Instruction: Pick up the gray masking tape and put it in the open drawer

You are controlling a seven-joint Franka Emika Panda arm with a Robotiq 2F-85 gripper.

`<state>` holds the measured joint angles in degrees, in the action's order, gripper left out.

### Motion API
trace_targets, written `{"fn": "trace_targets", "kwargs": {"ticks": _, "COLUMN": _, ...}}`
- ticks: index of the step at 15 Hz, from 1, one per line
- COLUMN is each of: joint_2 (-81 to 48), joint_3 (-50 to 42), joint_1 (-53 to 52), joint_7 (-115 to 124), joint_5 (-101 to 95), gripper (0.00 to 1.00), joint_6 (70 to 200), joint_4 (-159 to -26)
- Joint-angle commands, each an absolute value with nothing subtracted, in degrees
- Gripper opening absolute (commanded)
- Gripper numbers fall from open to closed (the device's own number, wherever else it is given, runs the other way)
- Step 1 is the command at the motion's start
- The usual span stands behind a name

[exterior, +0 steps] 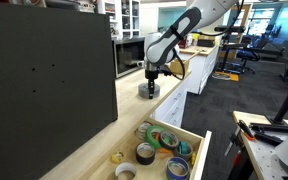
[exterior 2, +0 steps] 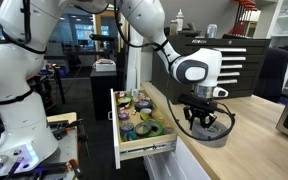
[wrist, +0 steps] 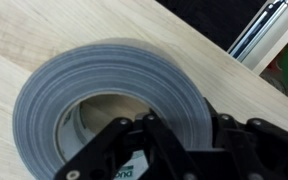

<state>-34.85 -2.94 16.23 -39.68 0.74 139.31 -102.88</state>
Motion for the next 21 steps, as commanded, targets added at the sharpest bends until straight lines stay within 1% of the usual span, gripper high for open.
{"fn": "trace_targets", "kwargs": {"ticks": 1, "joint_2": -34.3, "joint_3": -1.3, "joint_1": 17.9, "joint_7": -41.7, "joint_5": 0.7, "gripper": 0.15, "joint_6": 140.2, "joint_4": -103.1}}
{"fn": "trace_targets", "kwargs": {"ticks": 2, "joint_2": -34.2, "joint_3": -1.3, "joint_1": 17.9, "joint_7": -42.0, "joint_5": 0.7, "gripper": 0.12, "joint_6": 140.1, "joint_4": -103.2}}
{"fn": "trace_targets", "kwargs": {"ticks": 11, "joint_2": -29.0, "joint_3": -1.3, "joint_1": 17.4, "joint_7": -43.0, "joint_5": 0.2, "gripper": 0.12, "joint_6": 139.2, "joint_4": -106.6}}
{"fn": "trace_targets", "kwargs": {"ticks": 16, "joint_2": -23.0, "joint_3": -1.2, "joint_1": 16.8, "joint_7": -43.7, "joint_5": 0.4, "gripper": 0.12, "joint_6": 139.1, "joint_4": -110.8}}
{"fn": "trace_targets", "kwargs": {"ticks": 21, "joint_2": -15.5, "joint_3": -1.6, "joint_1": 15.9, "joint_7": -45.5, "joint_5": 0.2, "gripper": 0.12, "joint_6": 139.3, "joint_4": -118.1}}
